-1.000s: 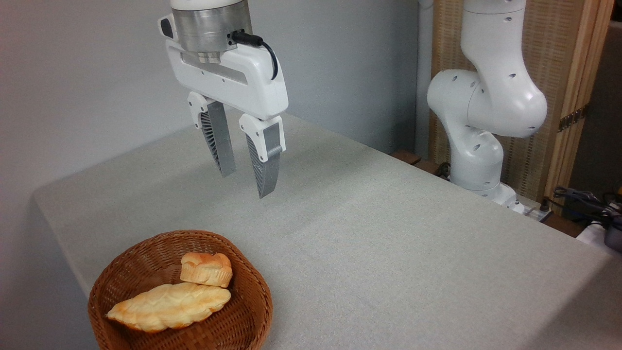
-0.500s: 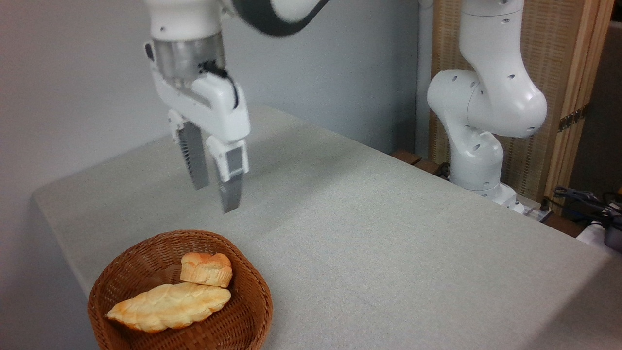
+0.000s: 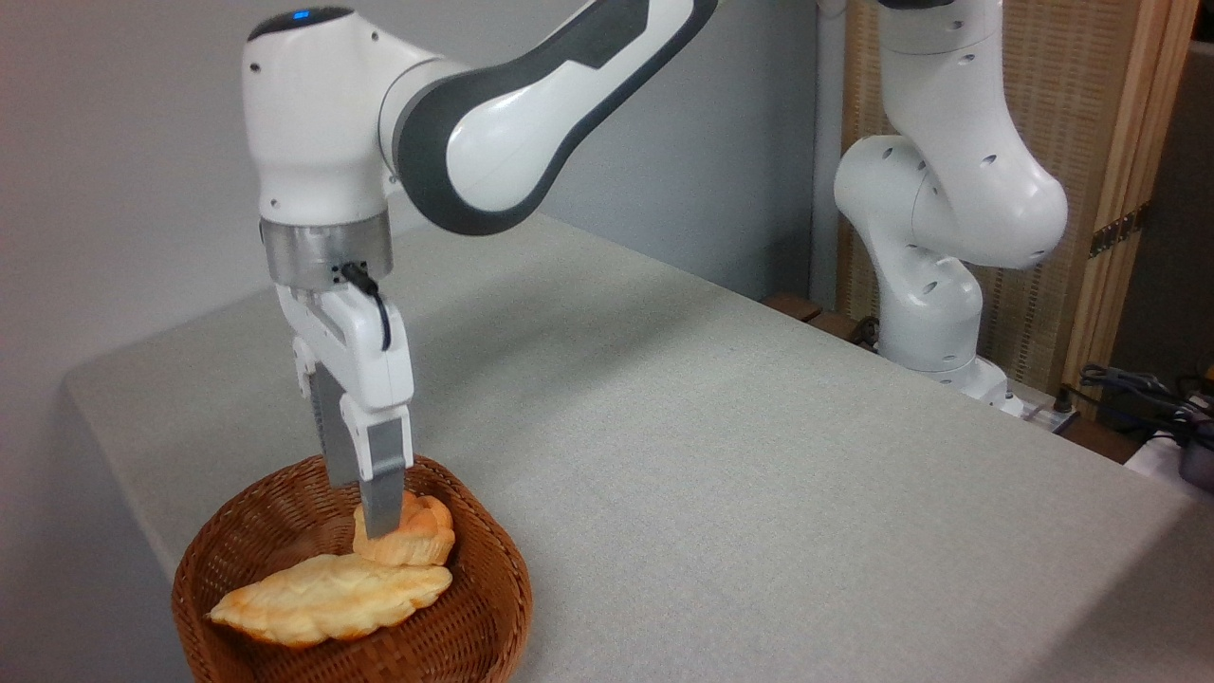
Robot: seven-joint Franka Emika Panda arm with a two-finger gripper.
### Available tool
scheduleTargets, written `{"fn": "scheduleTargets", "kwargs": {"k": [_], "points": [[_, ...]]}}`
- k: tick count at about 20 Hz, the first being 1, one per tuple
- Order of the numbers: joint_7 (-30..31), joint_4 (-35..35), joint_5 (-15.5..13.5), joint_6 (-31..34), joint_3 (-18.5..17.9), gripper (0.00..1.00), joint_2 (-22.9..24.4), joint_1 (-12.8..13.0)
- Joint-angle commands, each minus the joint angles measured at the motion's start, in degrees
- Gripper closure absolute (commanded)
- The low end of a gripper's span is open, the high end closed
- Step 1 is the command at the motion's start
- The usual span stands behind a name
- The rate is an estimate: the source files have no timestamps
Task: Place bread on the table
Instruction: 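Close the gripper on the small round bun inside the basket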
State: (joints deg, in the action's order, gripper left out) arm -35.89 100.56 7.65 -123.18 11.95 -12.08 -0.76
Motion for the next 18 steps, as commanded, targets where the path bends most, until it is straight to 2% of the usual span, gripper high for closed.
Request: {"fn": "scheduleTargets", "kwargs": {"k": [1,5,7,10,11,18], "points": [[-0.6,0.1,4.8,-0.9,0.3,0.0,-0.7,-0.1],[-0.6,0.8,6.4,-0.9,1.0,0.03,-1.0,-0.1],[-0.5,0.8,7.7,-0.9,1.0,0.22,-0.9,-0.1],[-0.7,0.9,8.0,-0.9,1.0,0.69,-0.9,-0.1],[-0.8,0.9,8.0,-0.8,1.0,0.78,-0.9,-0.1],[-2.0,1.0,8.0,-0.8,1.0,0.8,-1.0,-0.1]]}}
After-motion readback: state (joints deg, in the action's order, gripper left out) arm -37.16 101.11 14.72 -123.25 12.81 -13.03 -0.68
